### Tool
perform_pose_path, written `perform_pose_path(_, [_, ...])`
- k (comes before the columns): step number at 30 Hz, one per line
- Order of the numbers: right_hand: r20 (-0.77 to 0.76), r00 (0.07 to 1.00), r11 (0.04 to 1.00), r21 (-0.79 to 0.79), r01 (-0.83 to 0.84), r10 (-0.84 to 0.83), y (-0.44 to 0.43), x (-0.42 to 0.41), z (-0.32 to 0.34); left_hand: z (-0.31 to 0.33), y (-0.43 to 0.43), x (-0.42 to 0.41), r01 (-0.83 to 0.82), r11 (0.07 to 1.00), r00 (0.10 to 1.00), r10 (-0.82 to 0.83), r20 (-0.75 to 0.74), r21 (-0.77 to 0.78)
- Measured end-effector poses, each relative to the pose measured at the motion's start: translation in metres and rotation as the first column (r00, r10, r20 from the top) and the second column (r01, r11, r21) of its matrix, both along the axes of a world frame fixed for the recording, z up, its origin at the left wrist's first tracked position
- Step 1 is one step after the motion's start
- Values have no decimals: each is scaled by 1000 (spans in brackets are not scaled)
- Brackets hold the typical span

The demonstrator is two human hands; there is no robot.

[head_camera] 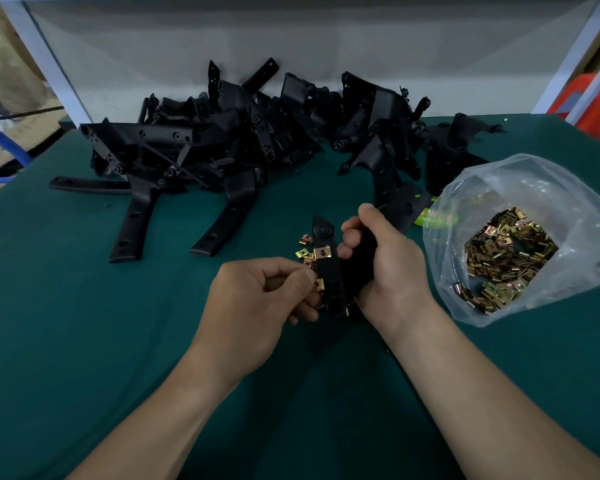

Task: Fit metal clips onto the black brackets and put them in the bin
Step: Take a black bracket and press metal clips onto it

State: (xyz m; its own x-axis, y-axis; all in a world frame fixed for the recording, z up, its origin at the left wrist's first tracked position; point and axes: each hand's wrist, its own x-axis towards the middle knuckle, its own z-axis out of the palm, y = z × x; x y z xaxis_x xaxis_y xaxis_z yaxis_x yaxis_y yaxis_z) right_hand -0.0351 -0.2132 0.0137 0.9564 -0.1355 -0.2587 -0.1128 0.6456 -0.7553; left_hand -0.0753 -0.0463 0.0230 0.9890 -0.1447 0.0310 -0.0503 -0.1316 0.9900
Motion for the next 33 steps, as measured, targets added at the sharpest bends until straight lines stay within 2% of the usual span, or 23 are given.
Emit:
perform_pose_path(9, [-10,1000,998,59,4,-4,-1,0,1,-3,0,0,0,999,1000,0,0,35])
perform_pose_path(16, [-7,1000,999,46,10,-10,-1,1,1,-3,-3,-1,8,1000,1000,-8,-6,-4])
perform_pose_path(23, [5,1000,1000,3,-17,17,-3,3,2,-6,-7,-5,12,987,996,-27,-91,-160])
perform_pose_path(33, [-16,998,998,-24,-62,61,-7,5,0,-9,-9,-8,31,999,997,-29,65,-28])
